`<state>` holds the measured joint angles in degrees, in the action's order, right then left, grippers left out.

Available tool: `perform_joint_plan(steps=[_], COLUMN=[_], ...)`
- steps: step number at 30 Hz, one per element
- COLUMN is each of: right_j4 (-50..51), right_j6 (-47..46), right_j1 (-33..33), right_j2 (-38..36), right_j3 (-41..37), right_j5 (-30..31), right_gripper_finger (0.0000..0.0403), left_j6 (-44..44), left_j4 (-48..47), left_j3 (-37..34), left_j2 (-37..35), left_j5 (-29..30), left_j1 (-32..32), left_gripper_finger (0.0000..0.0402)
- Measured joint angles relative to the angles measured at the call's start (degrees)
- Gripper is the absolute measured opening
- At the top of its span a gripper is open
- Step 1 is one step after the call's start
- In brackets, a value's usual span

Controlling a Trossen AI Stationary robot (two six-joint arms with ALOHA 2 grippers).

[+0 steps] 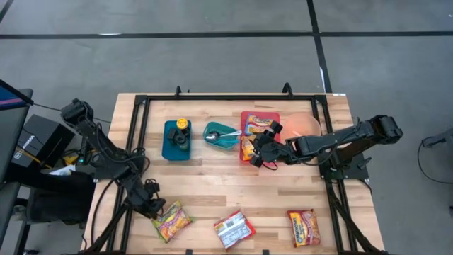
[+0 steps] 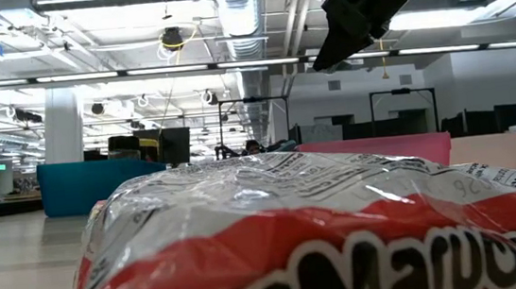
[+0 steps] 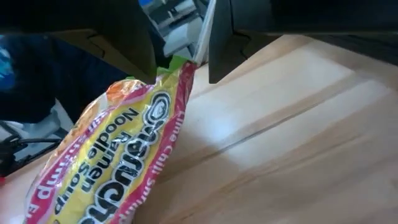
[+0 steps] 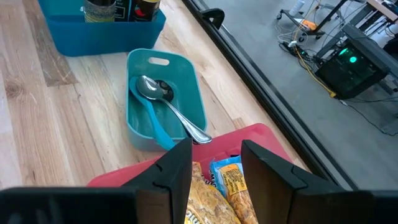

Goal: Pick & Place Food Item
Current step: Put the green noodle pack into the red bin

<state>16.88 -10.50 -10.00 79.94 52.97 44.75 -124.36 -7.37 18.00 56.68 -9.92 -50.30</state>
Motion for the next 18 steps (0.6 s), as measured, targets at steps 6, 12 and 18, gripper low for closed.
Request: perform_joint_plan(steps=[6, 12, 18], right_j4=[0.07, 0.22, 0.42], right_j6=[0.0, 0.0, -0.02], right_j1=[0.0, 0.02, 0.0], right_j2=[0.0, -0.02, 0.0], right_j3=[0.0, 0.0, 0.0], right_j5=[-0.02, -0.02, -0.02], right_gripper_finger=[0.0132, 0.0132, 0.0132], left_j6=[-1.05, -2.17, -2.34], left_j4=[9.33, 9.43, 13.61], left_j3=[-3.16, -4.58, -4.68], left_j2=[0.01, 0.75, 3.84], left_j5=[0.05, 0.5, -0.12], left_j1=[-0.02, -0.02, -0.09], left_gripper_finger=[0.0177, 0.0198, 0.0199])
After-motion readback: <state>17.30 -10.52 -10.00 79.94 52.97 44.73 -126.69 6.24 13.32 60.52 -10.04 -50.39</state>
